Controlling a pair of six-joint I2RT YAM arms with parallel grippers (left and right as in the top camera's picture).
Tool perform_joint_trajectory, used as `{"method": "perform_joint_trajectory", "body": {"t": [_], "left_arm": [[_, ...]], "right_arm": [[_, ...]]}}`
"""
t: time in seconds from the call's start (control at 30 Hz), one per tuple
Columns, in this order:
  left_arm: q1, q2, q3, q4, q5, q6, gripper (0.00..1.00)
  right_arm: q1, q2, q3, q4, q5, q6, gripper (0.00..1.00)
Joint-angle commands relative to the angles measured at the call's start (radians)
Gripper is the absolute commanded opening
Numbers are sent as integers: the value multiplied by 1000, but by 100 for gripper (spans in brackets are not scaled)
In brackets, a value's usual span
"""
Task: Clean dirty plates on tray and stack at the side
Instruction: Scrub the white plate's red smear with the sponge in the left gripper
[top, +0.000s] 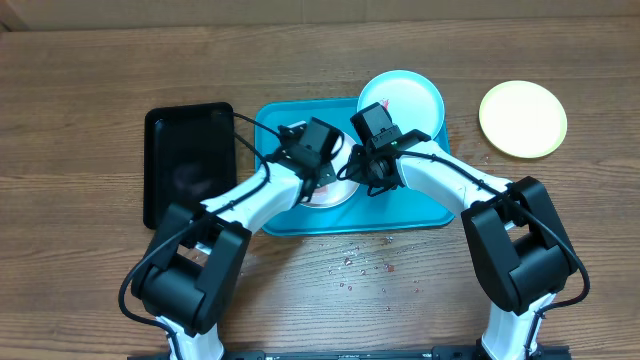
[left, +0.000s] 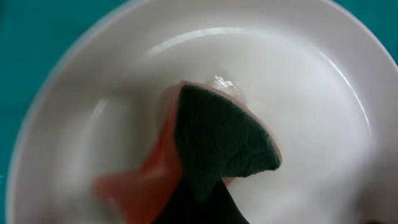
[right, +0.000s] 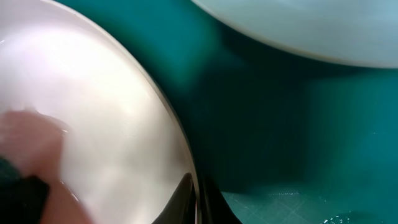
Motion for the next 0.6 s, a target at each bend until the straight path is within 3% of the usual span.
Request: {"method": "perform_joint_trajectory", "body": {"t": [0.0, 0.2, 0.57], "left_arm": [[86, 39, -2, -6, -12, 97, 4], [127, 39, -2, -46, 83, 164, 4], [-6, 40, -2, -48, 134, 187, 4]], "right_arm": [[2, 37, 1, -11, 28, 11, 4], [2, 37, 1, -11, 28, 11, 4], [2, 37, 1, -11, 28, 10, 4]]}}
